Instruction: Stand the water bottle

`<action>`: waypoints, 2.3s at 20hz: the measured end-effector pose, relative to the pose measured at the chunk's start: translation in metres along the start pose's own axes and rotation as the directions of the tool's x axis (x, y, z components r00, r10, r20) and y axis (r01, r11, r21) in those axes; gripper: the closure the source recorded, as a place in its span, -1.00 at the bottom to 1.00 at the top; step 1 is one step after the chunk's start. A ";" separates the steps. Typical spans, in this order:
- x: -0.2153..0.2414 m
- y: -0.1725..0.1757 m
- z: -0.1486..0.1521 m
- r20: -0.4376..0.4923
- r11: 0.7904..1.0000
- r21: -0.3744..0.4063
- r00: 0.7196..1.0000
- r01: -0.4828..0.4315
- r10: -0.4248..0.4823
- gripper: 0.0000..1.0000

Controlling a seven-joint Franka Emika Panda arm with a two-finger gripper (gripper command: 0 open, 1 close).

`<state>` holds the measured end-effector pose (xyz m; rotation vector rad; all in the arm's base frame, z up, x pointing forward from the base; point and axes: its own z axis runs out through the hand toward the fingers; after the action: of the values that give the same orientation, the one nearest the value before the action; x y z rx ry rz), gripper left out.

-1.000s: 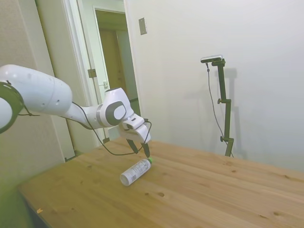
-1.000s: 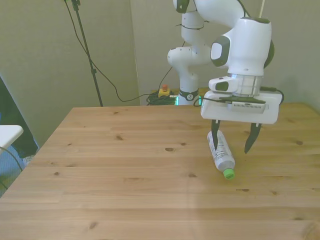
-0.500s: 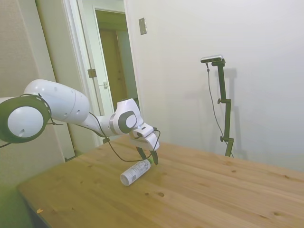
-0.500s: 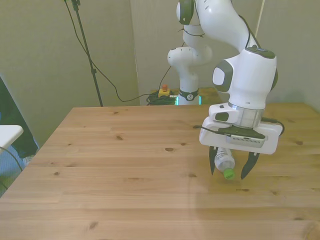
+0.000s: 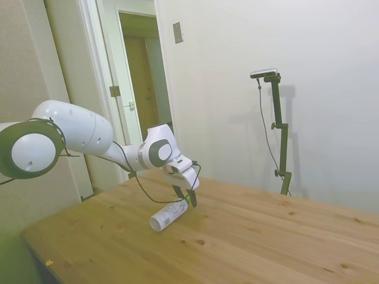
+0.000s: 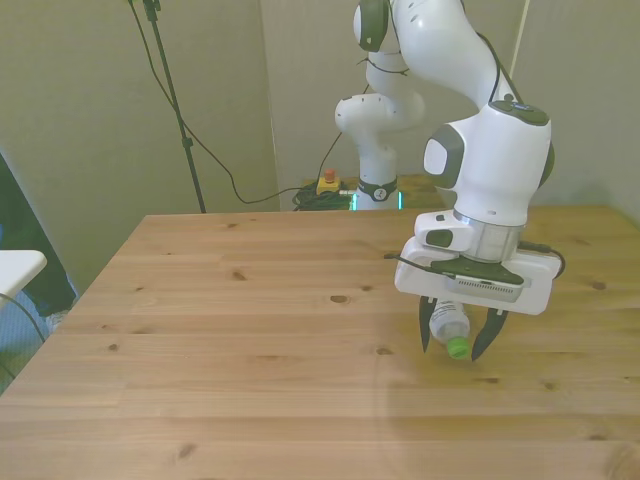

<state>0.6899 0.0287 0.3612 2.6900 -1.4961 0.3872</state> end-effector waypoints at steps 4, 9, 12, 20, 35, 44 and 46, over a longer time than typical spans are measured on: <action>0.000 0.002 0.002 0.016 1.000 -0.015 1.000 -0.009 0.009 1.00; 0.006 0.006 0.002 0.024 0.999 -0.031 0.999 -0.041 0.042 1.00; 0.011 0.007 0.000 0.017 0.995 -0.030 0.996 -0.091 0.092 1.00; 0.035 0.008 -0.070 -0.035 0.968 0.110 0.972 -0.228 0.233 1.00; 0.035 0.089 -0.138 -0.435 0.868 0.395 0.771 -0.300 0.464 1.00; 0.079 0.077 -0.110 -0.514 0.784 0.548 0.623 -0.290 0.590 1.00; 0.083 0.064 -0.103 -0.530 0.761 0.578 0.574 -0.295 0.625 1.00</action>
<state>0.6576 -0.0587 0.4751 1.8311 -1.9528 1.7376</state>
